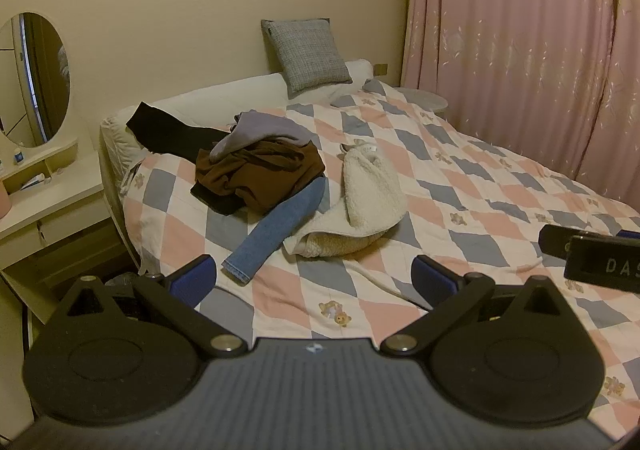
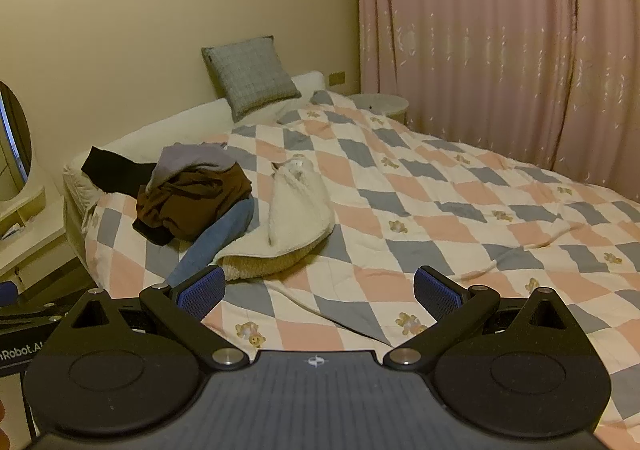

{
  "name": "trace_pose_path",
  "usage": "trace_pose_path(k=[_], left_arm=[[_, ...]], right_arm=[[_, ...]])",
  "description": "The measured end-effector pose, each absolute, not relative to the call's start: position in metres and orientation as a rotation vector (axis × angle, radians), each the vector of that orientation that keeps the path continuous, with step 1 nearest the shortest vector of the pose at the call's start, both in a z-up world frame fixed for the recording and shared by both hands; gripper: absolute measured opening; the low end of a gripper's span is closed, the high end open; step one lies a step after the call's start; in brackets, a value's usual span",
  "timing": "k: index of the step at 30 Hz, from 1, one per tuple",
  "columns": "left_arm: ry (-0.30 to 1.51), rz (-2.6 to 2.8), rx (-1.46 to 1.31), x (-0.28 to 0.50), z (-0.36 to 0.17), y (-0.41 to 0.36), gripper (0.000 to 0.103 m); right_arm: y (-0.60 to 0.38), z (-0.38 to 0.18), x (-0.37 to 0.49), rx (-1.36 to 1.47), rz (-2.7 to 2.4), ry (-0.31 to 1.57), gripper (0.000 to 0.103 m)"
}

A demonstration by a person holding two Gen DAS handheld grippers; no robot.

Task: Fold clothes

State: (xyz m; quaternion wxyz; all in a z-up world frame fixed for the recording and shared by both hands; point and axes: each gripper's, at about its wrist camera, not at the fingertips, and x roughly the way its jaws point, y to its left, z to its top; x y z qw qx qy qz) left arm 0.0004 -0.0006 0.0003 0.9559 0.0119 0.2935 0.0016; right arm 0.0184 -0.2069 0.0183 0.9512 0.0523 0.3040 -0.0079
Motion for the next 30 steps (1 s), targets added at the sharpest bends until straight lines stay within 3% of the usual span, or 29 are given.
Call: trace_pose_path(k=[25,30], left_arm=[[0.607,0.006,0.040,0.003,0.000,-0.007,0.103],[0.618,0.003,0.050,0.004,-0.001,-0.010,0.103]], right_arm=[[-0.207,-0.033,-0.010,0.127,-0.032,0.595,0.103],[-0.209,-0.006,0.012,0.121,-0.031,0.626,0.103]])
